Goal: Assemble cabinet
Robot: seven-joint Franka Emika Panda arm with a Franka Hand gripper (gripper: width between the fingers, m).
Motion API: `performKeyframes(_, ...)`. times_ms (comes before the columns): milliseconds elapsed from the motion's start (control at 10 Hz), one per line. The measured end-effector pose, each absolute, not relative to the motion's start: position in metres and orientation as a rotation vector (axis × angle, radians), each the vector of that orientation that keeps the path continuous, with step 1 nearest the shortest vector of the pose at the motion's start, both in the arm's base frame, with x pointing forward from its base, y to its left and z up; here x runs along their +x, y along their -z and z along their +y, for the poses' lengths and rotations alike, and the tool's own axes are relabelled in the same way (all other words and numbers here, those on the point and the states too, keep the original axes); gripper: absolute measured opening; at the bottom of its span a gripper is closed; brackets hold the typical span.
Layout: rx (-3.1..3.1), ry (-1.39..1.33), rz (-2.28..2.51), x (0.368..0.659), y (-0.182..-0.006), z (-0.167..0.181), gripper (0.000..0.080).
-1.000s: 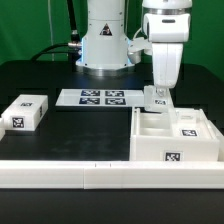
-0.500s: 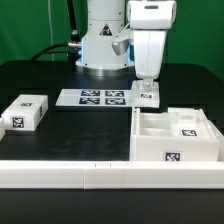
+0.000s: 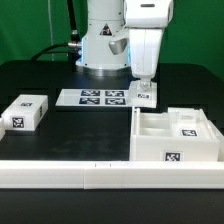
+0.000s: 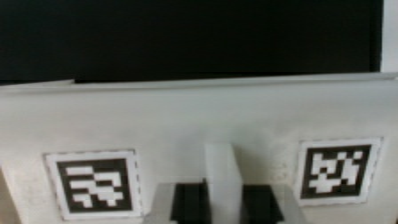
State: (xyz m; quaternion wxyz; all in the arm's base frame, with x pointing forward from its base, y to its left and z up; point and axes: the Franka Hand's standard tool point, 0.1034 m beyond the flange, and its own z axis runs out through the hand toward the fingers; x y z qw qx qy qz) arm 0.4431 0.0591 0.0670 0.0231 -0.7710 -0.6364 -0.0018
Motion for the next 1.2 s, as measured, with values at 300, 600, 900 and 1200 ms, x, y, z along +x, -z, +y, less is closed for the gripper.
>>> performKeyframes(300, -2.403, 0.001, -1.941, 0.443, -0.063, 0.066, 0.0068)
performKeyframes(600, -2.417, 0.015, -1.913, 0.451, -0.059, 0.073, 0.0068)
performKeyframes(900, -2.428, 0.036, -1.903, 0.465, -0.060, 0.076, 0.0068)
performKeyframes(1200, -2.428, 0.036, -1.903, 0.465, -0.060, 0.076, 0.0068)
